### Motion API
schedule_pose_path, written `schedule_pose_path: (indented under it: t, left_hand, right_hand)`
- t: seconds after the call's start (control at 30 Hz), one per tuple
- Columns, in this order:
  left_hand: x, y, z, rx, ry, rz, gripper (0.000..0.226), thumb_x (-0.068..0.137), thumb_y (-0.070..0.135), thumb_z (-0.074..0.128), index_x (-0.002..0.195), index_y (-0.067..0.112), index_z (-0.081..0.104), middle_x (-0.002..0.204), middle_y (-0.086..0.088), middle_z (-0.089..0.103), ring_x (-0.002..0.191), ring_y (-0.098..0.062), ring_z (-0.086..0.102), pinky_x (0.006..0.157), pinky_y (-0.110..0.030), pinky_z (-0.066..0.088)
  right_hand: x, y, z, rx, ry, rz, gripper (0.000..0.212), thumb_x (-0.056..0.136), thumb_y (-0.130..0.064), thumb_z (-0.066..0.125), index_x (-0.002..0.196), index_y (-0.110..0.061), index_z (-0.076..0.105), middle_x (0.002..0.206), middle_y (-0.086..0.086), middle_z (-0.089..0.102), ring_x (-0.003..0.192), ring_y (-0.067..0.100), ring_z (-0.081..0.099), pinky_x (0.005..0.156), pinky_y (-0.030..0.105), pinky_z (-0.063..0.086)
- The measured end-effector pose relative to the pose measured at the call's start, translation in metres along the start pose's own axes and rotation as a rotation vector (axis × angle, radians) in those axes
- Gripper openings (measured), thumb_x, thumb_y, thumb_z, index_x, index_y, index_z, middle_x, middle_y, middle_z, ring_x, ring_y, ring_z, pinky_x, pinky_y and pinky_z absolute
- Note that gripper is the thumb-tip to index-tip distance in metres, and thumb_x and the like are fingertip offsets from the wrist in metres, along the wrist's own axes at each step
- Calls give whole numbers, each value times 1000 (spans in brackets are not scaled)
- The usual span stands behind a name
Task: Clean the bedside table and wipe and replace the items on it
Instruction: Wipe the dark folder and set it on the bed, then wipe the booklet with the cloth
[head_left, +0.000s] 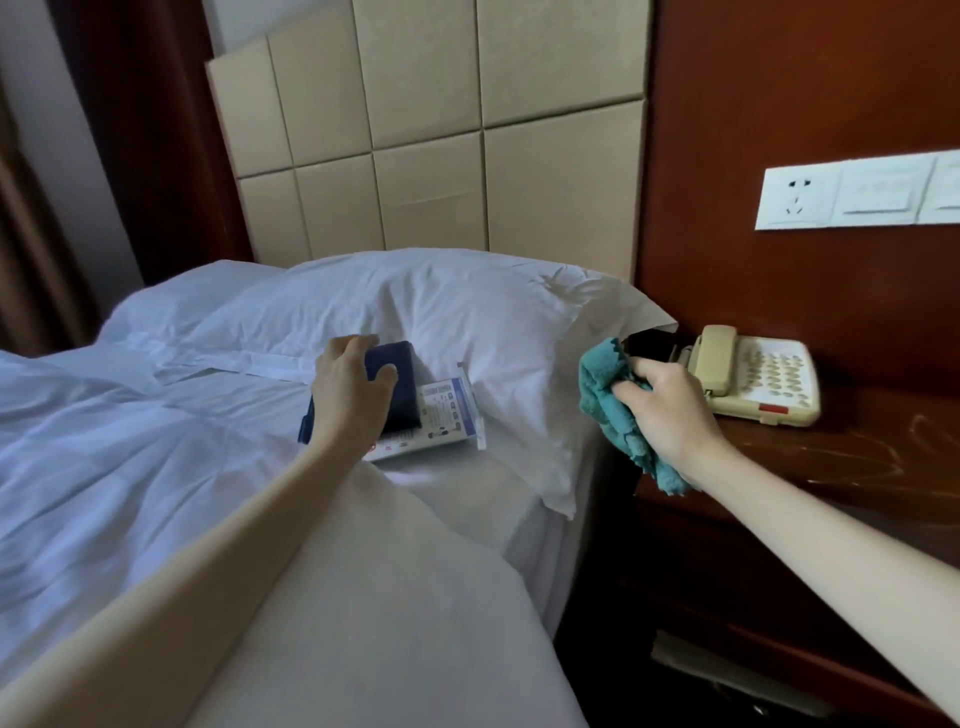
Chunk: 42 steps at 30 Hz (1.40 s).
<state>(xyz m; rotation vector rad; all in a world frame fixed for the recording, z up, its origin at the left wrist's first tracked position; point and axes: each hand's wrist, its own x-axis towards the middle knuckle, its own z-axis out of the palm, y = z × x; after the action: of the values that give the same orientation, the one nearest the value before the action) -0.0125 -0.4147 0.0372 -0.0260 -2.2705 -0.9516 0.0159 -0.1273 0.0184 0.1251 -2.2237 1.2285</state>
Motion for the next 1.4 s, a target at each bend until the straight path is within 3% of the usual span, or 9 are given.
schedule_pose_path:
  t: [0.17,0.43,0.57,0.63,0.77,0.87,1.0,1.17,1.4]
  left_hand:
    - [-5,46,23,-85,-33,193,34,93,19,55,127,14,54,130,-7,50,94,-15,53,86,-27,37]
    - [-25,144,72,-275,-66,316,35,92,20,56,126,14,55,127,-1,53,114,-12,51,85,-14,33]
    - [-41,187,96,-325,-94,377,35,91,20,56,125,12,55,126,-3,54,114,-16,52,91,-23,37]
    - [-49,207,107,-342,-110,399,36,91,21,56,126,12,55,126,-5,54,115,-18,51,96,-30,41]
    - [-64,243,125,-366,-100,426,34,91,23,57,123,12,58,121,-7,56,110,-20,54,95,-35,43]
    - [-73,266,137,-382,-101,434,34,90,23,58,122,11,58,121,-8,56,107,-17,55,93,-37,45]
    - [-85,289,150,-404,-98,426,32,89,24,58,118,11,60,119,-9,57,105,-18,57,91,-34,44]
    - [-99,297,162,-398,-114,352,32,89,29,57,116,13,61,119,-6,57,107,-19,56,95,-39,44]
    - [-108,288,164,-417,-134,278,33,89,30,56,117,12,61,120,-6,58,108,-19,56,98,-44,43]
  right_hand:
    - [-3,14,-42,-58,46,35,16,90,-7,53,86,-7,69,81,14,69,81,32,64,66,35,48]
    - [-13,41,-128,-170,178,115,18,90,-7,53,88,5,66,83,24,68,68,30,61,56,34,43]
    - [-22,53,-171,-202,227,133,19,92,-8,52,95,-4,70,90,14,72,86,33,67,69,40,54]
    - [-29,59,-193,-218,253,140,20,92,-8,52,97,-7,71,89,10,72,84,30,67,67,36,53]
    - [-41,73,-233,-238,269,172,20,92,-9,51,94,-10,70,85,14,72,81,40,66,65,44,54]
    - [-51,85,-259,-242,283,188,19,92,-8,51,90,-10,69,82,15,72,80,42,65,58,32,44]
    - [-65,97,-288,-282,312,225,19,92,-9,51,84,-12,67,76,6,69,71,29,65,53,28,40]
    - [-77,108,-308,-303,320,245,18,92,-8,49,86,-3,65,79,15,68,64,19,54,51,27,36]
    - [-85,114,-307,-271,306,244,19,91,-5,49,79,-1,63,75,16,65,65,23,53,57,30,35]
